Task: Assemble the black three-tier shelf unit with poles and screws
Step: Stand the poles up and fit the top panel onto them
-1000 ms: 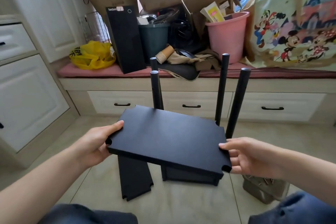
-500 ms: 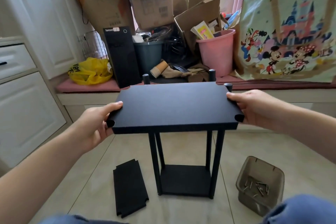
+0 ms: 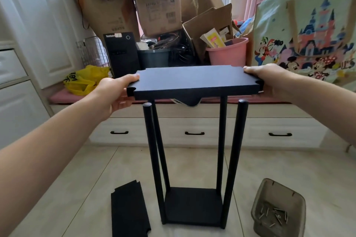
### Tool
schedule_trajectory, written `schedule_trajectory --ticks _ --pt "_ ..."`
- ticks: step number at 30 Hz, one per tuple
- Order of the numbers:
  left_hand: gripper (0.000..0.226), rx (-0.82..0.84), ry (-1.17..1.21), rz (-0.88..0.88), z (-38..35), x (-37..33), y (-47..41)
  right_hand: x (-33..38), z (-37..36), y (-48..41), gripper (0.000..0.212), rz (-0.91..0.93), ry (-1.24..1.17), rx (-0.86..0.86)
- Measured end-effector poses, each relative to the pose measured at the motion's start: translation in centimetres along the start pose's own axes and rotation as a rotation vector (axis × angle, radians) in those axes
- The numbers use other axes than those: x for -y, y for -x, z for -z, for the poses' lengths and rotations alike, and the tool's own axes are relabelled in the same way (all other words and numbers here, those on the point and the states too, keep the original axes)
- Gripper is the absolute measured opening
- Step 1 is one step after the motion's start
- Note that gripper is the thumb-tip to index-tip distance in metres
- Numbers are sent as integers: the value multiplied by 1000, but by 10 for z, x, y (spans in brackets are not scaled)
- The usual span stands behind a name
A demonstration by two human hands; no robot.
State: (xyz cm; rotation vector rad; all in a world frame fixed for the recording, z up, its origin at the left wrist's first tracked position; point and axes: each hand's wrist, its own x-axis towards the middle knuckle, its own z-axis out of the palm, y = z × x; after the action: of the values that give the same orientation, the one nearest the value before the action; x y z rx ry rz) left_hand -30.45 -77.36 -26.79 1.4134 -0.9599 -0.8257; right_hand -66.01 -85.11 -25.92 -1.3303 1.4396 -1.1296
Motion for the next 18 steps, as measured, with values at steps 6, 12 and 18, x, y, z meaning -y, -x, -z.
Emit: schedule_trajectory --ticks 6,12,18 --pt "24 -3 60 84 -7 11 -34 -11 -14 -22 16 -137 -35 55" --pt "27 61 82 237 -6 24 -54 -24 -26 -39 20 -244 -61 103" --pt "31 62 62 213 -11 33 -60 -32 -32 -46 21 -228 -86 103"
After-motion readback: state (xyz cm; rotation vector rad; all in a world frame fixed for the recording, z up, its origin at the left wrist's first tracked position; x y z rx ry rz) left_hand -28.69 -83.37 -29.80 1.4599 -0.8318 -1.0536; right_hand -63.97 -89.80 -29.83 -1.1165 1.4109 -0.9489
